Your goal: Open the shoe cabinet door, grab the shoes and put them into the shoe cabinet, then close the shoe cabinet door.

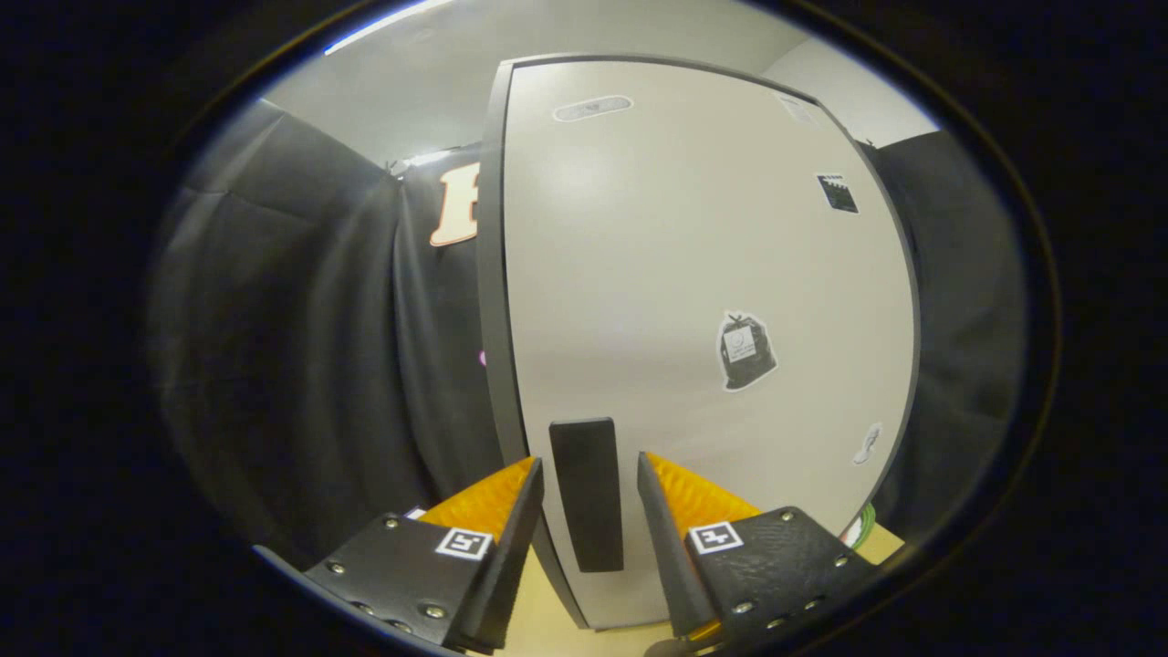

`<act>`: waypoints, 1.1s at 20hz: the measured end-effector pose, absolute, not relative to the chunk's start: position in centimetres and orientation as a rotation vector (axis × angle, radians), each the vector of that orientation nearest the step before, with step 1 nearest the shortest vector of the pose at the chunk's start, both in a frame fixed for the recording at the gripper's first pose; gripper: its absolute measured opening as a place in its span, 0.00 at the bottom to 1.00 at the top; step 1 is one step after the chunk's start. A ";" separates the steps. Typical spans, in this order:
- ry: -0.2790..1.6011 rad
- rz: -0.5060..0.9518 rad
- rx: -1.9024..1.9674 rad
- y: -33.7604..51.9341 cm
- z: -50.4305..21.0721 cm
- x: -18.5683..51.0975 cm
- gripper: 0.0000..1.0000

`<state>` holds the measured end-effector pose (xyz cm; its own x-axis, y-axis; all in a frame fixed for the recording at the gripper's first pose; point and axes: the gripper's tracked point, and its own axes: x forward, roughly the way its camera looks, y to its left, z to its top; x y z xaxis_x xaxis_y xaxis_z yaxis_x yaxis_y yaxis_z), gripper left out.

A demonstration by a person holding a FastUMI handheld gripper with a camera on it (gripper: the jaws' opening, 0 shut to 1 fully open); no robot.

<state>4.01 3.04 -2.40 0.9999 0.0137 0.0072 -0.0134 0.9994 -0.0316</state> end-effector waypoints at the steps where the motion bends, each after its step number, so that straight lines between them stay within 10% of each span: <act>1: -0.002 0.010 -0.032 3.0 -2.7 4.2 0.61; 7: -0.010 -0.005 -0.034 2.9 -2.8 4.2 0.33; 22: -0.036 -0.033 -0.050 1.3 -2.4 -0.6 0.33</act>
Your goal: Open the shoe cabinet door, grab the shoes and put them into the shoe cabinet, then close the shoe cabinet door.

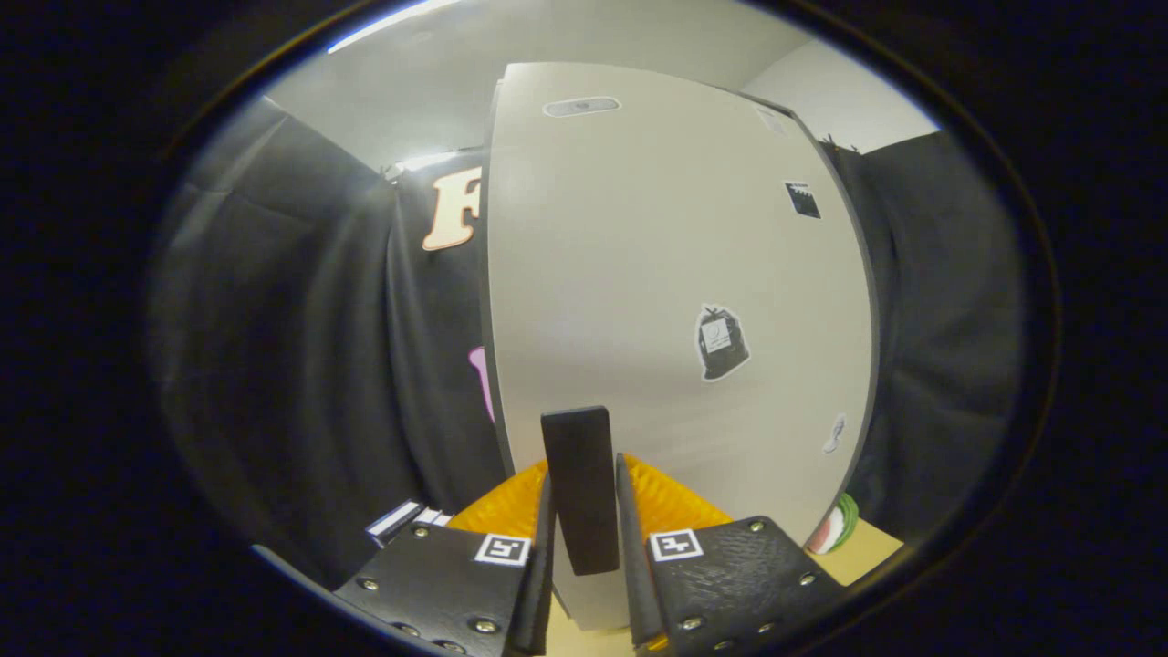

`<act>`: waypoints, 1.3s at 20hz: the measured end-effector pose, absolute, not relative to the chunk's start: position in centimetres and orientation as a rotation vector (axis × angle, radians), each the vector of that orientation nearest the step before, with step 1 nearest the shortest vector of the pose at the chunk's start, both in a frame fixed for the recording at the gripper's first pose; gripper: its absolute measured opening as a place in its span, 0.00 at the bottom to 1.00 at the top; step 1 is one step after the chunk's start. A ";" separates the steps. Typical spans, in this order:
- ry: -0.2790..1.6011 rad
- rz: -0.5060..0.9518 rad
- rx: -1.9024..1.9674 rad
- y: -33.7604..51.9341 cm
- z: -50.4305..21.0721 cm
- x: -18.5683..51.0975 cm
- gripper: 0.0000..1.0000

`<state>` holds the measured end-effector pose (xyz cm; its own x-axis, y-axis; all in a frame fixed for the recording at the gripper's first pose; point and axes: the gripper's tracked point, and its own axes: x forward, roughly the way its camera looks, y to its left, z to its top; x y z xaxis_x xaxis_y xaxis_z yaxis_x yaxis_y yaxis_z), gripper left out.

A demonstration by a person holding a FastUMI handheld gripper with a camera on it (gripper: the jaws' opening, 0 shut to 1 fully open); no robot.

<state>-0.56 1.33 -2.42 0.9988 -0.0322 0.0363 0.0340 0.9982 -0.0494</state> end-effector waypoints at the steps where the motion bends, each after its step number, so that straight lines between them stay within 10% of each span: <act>1: -0.036 -0.032 -0.052 1.2 -2.4 -1.0 0.33; 26: -0.013 0.040 -0.042 -8.8 -1.6 -13.8 0.33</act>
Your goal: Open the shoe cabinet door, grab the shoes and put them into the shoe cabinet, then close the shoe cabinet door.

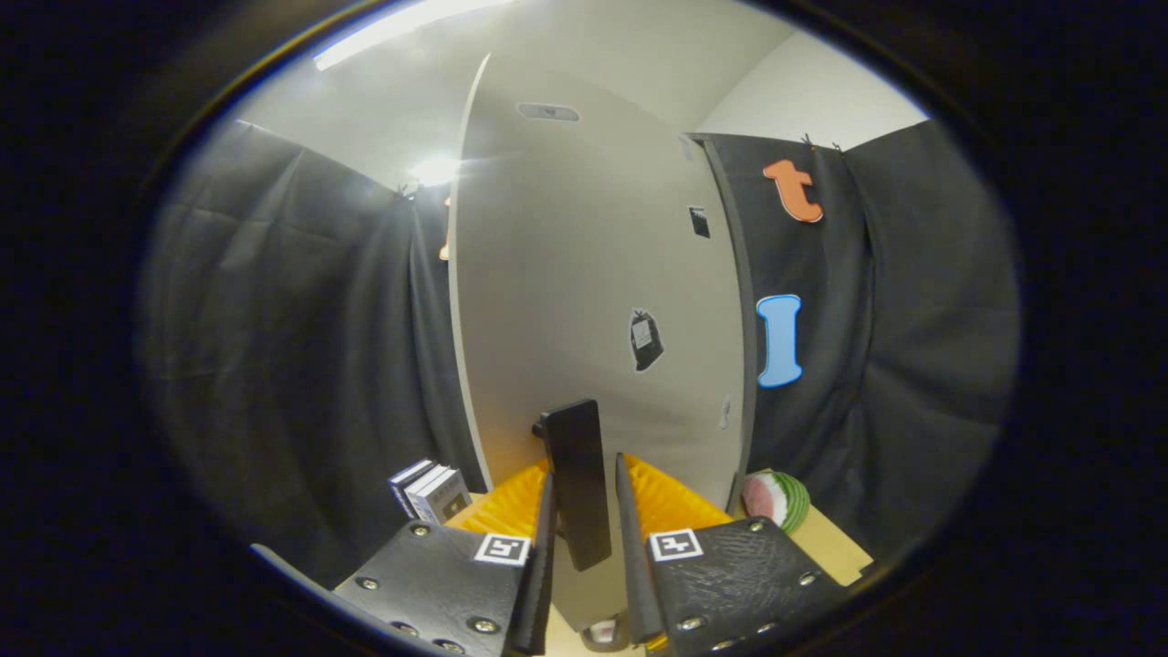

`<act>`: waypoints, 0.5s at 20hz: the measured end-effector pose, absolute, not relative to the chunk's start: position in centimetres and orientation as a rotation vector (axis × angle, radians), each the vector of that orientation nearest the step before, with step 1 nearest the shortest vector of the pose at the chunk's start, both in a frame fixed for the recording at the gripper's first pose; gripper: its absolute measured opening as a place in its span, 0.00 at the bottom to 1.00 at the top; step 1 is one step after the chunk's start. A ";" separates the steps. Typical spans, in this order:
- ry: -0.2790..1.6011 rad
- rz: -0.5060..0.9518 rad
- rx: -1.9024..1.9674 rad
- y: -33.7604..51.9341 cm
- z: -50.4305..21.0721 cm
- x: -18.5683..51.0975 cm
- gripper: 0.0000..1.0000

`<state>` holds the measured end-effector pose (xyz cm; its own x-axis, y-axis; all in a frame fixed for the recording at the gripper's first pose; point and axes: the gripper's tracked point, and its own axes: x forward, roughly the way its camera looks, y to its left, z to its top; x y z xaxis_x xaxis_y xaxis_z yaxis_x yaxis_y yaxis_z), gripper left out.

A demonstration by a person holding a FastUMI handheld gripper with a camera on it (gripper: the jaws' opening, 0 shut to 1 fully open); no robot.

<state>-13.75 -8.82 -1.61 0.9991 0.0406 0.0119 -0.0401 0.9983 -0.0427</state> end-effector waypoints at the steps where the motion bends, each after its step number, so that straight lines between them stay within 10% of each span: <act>1: -0.014 0.037 -0.044 -9.5 -1.6 -14.2 0.33; 10: -0.034 -0.052 -0.048 -15.8 -1.0 -17.7 0.33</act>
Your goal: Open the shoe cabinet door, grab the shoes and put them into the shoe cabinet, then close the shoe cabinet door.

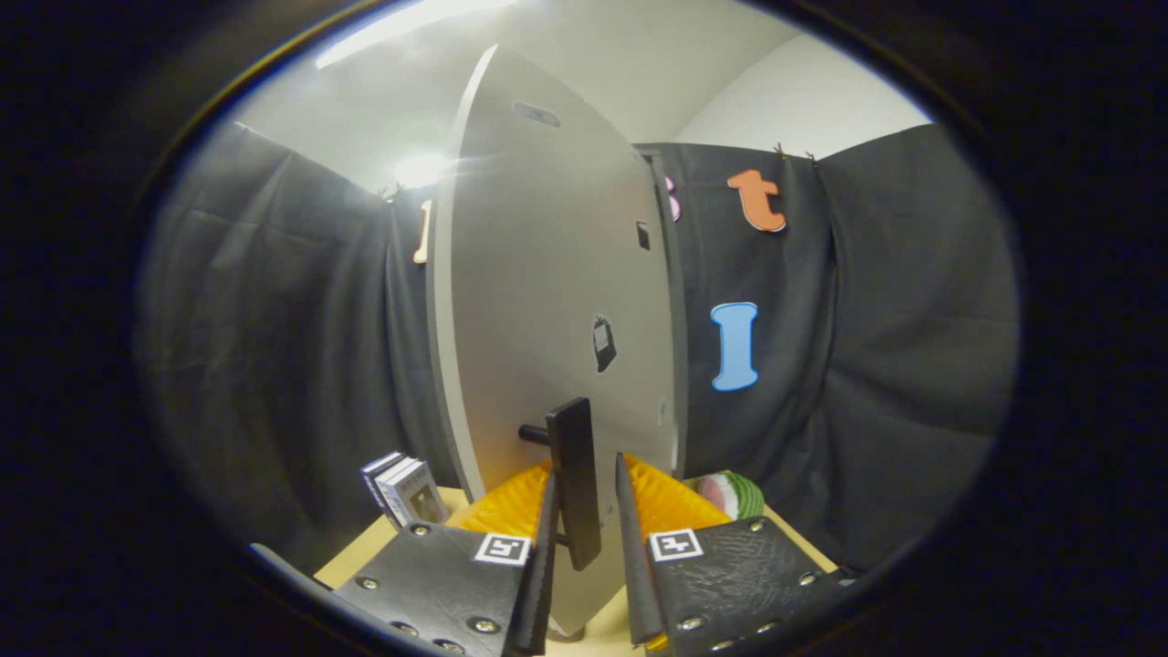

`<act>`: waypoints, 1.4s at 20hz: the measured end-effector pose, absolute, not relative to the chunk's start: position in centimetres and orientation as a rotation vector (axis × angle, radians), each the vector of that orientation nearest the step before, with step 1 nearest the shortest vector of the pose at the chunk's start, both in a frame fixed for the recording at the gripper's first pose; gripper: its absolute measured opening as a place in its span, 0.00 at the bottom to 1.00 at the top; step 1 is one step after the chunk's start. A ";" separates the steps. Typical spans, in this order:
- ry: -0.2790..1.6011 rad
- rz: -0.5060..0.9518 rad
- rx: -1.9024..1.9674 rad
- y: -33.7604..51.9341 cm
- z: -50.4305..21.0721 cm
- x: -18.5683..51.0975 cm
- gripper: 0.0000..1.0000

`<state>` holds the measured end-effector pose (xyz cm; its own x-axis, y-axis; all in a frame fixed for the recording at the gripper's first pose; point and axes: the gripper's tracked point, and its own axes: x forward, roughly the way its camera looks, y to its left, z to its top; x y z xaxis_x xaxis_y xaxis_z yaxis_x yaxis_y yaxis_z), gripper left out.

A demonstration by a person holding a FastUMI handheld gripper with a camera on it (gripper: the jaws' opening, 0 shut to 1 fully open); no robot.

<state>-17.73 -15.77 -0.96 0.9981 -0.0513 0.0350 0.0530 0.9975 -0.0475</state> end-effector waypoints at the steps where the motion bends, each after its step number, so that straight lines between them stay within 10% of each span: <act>1: -0.035 -0.068 -0.048 -16.6 -1.0 -18.0 0.33; 17: -0.098 -0.354 -0.012 -31.0 0.7 -23.9 0.25; 28: -0.123 -0.302 -0.027 -28.9 0.9 -25.2 0.26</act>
<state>-25.23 -28.93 0.94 0.9474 -0.2945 0.1251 0.2979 0.9546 -0.0084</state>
